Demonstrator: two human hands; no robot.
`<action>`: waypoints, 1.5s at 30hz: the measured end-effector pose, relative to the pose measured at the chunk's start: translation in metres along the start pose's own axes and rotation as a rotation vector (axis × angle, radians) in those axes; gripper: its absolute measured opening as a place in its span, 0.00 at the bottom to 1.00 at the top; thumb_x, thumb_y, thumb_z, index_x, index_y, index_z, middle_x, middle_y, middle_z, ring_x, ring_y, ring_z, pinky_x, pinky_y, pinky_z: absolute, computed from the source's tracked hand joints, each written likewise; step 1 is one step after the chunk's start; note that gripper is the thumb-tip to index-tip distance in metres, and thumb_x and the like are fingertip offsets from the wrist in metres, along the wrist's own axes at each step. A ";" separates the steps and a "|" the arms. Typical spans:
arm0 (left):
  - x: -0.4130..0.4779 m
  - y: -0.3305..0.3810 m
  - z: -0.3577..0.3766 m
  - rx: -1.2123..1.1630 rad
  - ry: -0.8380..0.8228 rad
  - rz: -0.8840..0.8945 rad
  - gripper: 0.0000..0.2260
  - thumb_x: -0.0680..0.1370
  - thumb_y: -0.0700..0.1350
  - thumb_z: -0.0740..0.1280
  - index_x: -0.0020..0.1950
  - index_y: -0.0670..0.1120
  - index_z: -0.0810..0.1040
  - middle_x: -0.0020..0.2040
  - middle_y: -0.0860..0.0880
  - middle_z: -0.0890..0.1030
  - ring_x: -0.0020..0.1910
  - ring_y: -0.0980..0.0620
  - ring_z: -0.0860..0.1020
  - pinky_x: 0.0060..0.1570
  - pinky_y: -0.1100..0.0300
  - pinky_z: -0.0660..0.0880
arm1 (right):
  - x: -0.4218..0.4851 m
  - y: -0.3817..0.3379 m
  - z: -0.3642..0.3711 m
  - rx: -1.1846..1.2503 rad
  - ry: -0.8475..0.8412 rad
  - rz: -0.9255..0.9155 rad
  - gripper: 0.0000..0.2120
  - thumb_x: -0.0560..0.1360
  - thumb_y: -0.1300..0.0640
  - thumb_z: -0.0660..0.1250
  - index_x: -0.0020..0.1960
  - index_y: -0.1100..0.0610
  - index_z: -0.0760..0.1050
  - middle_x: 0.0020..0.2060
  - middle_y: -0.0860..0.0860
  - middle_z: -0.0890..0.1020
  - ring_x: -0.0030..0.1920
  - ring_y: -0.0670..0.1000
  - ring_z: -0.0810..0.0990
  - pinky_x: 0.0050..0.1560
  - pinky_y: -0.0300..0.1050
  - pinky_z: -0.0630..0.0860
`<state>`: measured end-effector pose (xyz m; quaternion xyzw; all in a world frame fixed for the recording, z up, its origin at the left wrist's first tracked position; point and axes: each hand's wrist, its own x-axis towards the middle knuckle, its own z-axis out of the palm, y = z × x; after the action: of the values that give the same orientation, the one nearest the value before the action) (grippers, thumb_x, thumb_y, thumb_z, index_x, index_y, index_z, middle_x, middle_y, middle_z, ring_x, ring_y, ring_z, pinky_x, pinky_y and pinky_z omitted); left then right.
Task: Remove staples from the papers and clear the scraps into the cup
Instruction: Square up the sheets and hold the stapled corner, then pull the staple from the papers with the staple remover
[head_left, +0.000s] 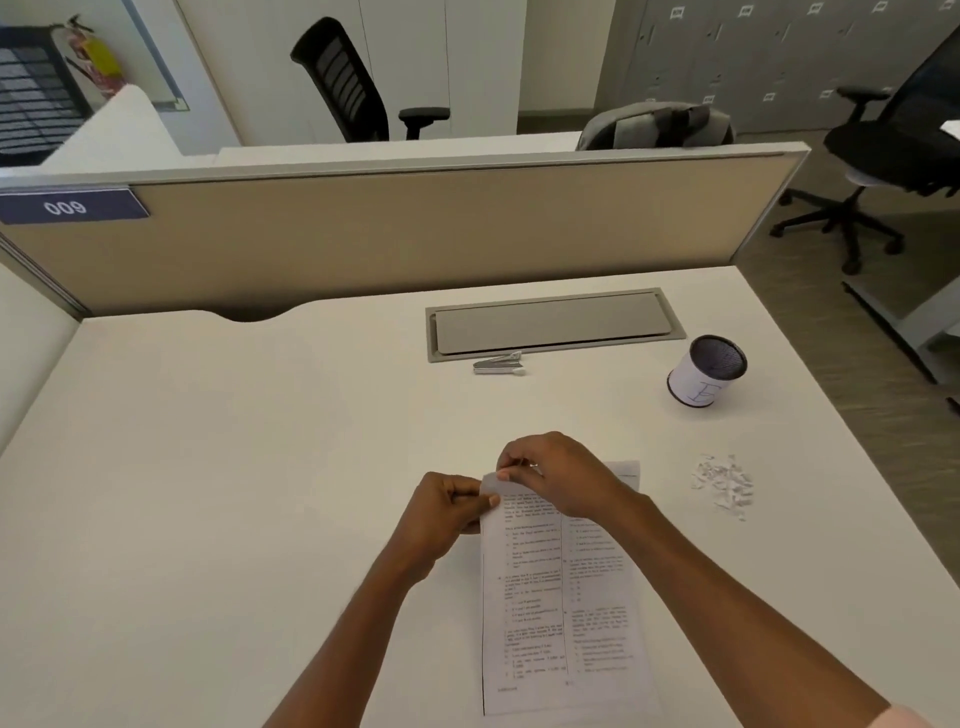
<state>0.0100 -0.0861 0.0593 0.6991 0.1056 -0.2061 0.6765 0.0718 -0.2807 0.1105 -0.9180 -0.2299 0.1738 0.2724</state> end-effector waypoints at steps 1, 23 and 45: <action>0.007 -0.003 -0.002 -0.017 0.007 -0.014 0.07 0.83 0.40 0.72 0.54 0.40 0.90 0.51 0.42 0.91 0.52 0.42 0.90 0.58 0.47 0.86 | 0.008 0.004 0.005 0.005 -0.006 -0.001 0.07 0.82 0.53 0.68 0.55 0.52 0.84 0.51 0.47 0.87 0.49 0.47 0.82 0.53 0.47 0.80; 0.103 -0.041 -0.013 -0.247 0.340 -0.196 0.05 0.81 0.43 0.75 0.51 0.44 0.90 0.48 0.45 0.91 0.50 0.41 0.90 0.58 0.40 0.85 | 0.208 0.113 0.015 -0.500 0.224 0.095 0.23 0.77 0.59 0.73 0.71 0.58 0.75 0.66 0.55 0.80 0.66 0.58 0.78 0.70 0.53 0.71; -0.004 -0.004 0.013 -0.129 0.298 -0.038 0.07 0.83 0.44 0.73 0.53 0.45 0.91 0.47 0.47 0.91 0.48 0.46 0.90 0.56 0.45 0.86 | -0.013 -0.007 -0.004 0.770 0.336 0.213 0.10 0.76 0.57 0.76 0.56 0.49 0.81 0.55 0.41 0.87 0.60 0.40 0.83 0.61 0.35 0.77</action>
<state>0.0030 -0.0982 0.0570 0.6751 0.2309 -0.1059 0.6926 0.0602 -0.2841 0.1205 -0.7836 -0.0045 0.1220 0.6091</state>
